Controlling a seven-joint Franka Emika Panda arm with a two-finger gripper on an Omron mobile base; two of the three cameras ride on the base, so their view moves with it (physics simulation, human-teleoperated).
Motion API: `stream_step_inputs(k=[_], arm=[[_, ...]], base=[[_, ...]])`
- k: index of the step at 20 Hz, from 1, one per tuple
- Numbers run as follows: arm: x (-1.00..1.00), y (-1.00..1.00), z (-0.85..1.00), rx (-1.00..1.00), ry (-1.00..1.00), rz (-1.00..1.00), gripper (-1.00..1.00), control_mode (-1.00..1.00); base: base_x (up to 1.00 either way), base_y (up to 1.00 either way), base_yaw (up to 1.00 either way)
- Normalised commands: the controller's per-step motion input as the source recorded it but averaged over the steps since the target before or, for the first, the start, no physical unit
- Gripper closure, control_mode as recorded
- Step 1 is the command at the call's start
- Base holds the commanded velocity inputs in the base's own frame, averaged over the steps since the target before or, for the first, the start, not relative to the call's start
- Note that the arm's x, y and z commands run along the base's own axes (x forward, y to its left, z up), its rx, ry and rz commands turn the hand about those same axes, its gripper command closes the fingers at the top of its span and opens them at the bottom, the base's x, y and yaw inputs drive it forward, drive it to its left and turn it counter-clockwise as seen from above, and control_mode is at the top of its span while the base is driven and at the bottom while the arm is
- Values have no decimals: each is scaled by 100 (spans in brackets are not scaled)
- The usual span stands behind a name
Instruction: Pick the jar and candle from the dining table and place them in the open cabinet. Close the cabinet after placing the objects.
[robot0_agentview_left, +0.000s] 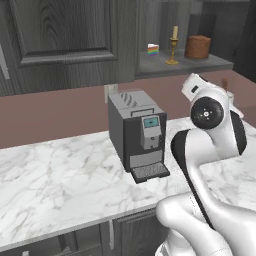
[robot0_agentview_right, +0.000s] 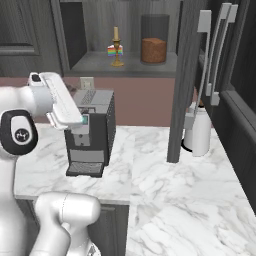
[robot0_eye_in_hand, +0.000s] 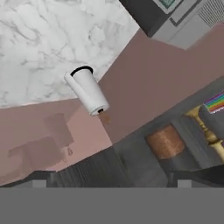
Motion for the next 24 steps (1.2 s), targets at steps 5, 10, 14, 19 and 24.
stream_step_inputs(k=[5,10,14,19,24], arm=[[-61,-5,-1,37,-8,19,-100,-100],[-65,8,-1,34,-3,14,-100,-100],[-56,11,-7,30,0,10,-100,-100],[-42,0,-11,28,-7,9,-100,-100],[-28,0,-11,28,-9,8,-100,-100]], base=[[0,0,0],[0,0,0],[0,0,0],[0,0,0],[0,0,0]])
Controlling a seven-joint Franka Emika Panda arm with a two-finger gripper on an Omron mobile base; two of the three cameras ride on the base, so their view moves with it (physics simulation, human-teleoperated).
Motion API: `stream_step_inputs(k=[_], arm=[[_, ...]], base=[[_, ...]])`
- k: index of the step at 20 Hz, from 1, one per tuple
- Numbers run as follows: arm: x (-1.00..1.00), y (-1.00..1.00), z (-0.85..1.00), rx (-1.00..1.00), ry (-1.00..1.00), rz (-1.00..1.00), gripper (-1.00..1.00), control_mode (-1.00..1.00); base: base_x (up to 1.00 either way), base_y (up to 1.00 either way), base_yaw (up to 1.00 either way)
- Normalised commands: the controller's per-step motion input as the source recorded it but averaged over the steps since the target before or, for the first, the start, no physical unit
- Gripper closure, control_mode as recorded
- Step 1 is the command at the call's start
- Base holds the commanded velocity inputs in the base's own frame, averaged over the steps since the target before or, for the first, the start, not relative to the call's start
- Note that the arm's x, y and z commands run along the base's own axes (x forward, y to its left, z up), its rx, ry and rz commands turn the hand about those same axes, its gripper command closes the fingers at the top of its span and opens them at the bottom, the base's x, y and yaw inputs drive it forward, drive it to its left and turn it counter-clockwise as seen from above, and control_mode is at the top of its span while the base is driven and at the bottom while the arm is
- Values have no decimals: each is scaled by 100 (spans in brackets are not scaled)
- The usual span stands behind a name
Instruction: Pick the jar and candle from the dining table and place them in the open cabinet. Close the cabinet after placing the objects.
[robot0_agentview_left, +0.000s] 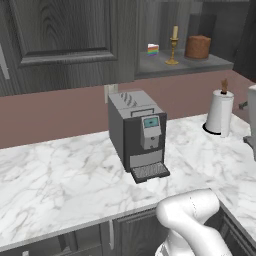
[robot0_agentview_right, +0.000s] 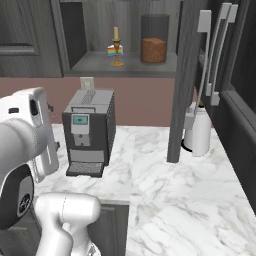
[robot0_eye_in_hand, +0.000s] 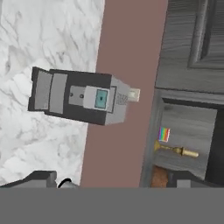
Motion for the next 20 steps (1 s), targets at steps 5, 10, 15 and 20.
stream_step_inputs(k=[5,10,15,20], arm=[[-3,0,-11,28,-10,7,-100,-100],[1,0,-21,23,-19,5,-100,-100],[24,0,-39,18,-32,5,-100,-100],[25,1,-37,15,-37,5,-100,-100]], base=[[0,0,0],[0,0,0],[0,0,0],[0,0,0]])
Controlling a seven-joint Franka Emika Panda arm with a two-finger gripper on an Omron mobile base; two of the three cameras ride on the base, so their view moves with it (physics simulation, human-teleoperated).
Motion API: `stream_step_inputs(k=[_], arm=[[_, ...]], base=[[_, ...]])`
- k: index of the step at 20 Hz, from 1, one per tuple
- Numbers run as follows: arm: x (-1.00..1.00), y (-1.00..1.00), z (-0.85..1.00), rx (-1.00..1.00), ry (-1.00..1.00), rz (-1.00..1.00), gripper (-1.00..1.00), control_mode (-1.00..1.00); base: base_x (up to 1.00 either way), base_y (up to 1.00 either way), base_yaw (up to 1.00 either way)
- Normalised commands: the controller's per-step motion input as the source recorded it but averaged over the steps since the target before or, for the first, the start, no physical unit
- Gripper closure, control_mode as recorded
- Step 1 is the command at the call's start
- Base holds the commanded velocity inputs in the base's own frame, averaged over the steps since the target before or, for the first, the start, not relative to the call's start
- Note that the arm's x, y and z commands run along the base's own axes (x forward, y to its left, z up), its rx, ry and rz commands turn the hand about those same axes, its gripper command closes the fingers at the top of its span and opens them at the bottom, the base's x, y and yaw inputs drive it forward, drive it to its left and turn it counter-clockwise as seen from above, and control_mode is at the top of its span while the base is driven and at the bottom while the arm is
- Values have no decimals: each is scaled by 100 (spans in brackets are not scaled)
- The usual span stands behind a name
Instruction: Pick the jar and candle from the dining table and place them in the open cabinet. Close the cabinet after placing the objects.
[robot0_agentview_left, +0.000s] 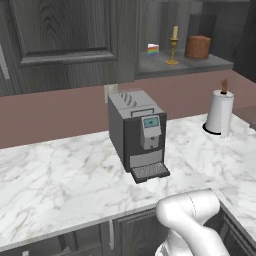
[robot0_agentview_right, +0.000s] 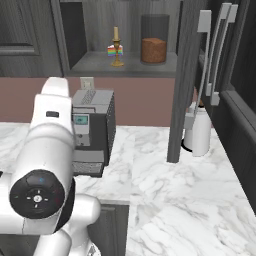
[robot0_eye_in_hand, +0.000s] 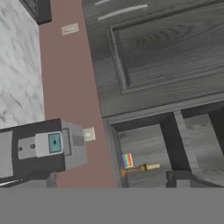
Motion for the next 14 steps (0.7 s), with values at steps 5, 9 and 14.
stream_step_inputs(k=[5,9,14], arm=[[12,10,-43,8,-45,8,-100,-100],[0,18,-67,6,-36,9,-100,-100],[15,27,-52,11,-30,7,-100,-100]], base=[[0,0,0],[0,0,0],[0,0,0]])
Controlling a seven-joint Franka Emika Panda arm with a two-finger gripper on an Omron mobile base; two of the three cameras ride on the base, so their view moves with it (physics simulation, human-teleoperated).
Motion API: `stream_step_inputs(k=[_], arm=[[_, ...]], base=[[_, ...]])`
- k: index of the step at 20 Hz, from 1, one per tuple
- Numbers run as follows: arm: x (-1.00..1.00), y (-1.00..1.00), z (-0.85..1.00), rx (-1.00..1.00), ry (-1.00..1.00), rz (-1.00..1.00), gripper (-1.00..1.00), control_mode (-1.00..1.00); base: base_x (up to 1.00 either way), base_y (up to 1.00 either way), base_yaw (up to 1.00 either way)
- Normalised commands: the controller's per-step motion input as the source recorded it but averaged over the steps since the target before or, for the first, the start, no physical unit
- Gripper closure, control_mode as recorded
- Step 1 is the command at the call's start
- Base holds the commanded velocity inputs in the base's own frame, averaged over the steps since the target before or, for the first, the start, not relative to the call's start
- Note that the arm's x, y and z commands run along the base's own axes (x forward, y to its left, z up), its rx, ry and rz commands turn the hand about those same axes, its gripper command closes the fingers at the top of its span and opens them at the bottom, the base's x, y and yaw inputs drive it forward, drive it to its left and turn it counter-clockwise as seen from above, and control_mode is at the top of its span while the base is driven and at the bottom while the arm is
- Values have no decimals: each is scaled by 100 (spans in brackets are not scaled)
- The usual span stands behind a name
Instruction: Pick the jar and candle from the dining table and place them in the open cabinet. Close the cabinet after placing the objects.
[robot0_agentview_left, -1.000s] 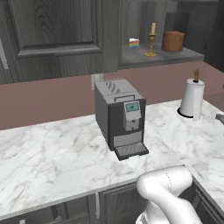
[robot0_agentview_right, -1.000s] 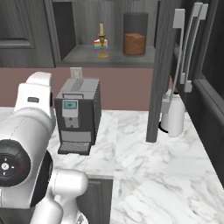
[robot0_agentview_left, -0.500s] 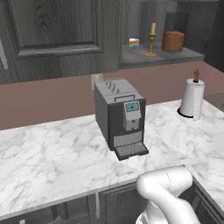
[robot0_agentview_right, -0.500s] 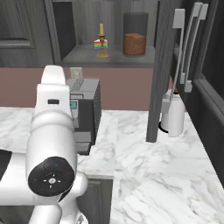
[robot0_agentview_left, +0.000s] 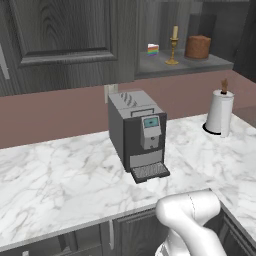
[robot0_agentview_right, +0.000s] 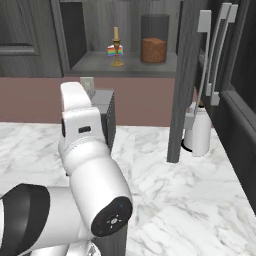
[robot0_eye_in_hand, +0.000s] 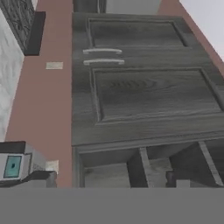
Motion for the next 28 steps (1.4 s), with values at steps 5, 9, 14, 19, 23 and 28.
stream_step_inputs(k=[5,9,14,19,23,28], arm=[[29,56,-57,1,-34,6,-100,-100],[9,53,-37,-1,-18,3,-100,-100],[0,31,-39,0,-7,5,-100,-100],[-8,25,-49,4,-18,6,-100,-100],[-6,23,-67,9,-29,8,-100,-100],[-12,28,-69,10,-29,7,-100,-100]], base=[[0,0,0],[0,0,0],[0,0,0],[0,0,0],[0,0,0],[0,0,0]])
